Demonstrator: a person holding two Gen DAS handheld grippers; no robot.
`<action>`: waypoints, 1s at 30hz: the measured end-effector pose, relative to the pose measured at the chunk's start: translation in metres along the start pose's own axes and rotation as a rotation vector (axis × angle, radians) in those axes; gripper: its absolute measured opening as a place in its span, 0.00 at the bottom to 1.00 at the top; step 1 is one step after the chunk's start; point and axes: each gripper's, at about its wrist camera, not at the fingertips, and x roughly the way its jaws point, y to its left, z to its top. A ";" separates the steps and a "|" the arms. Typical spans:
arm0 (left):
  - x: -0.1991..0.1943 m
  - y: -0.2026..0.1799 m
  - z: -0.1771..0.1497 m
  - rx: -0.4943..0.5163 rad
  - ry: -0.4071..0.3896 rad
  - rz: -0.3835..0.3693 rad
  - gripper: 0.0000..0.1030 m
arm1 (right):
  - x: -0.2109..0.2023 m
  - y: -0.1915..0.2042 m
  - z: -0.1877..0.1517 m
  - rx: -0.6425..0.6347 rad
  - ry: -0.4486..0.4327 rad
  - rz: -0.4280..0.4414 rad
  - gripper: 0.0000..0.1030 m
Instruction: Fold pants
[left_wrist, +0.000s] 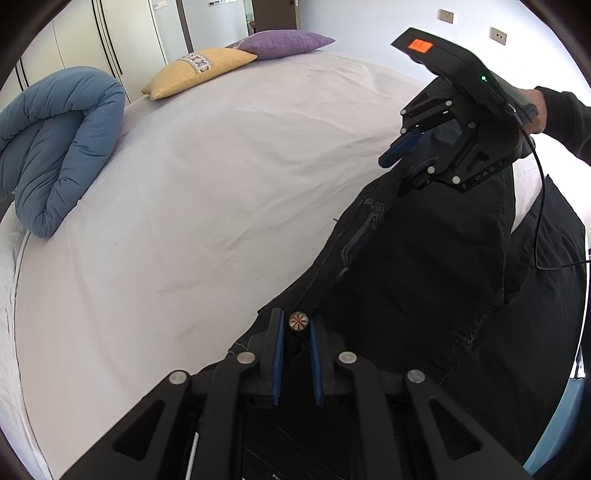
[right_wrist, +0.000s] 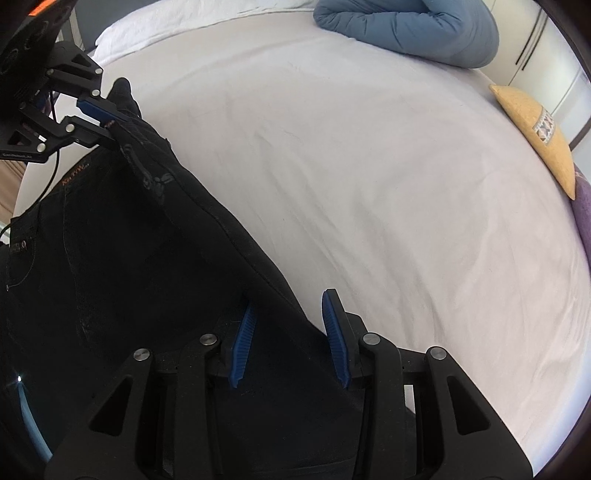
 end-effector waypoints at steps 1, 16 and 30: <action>0.000 0.000 -0.001 0.001 -0.001 -0.001 0.12 | 0.001 0.002 0.001 -0.010 0.005 0.003 0.23; -0.015 -0.026 -0.022 0.098 0.029 0.045 0.12 | -0.038 0.126 -0.022 -0.471 -0.030 -0.240 0.01; -0.059 -0.152 -0.121 0.454 0.088 0.119 0.12 | -0.007 0.321 -0.131 -1.269 0.079 -0.495 0.01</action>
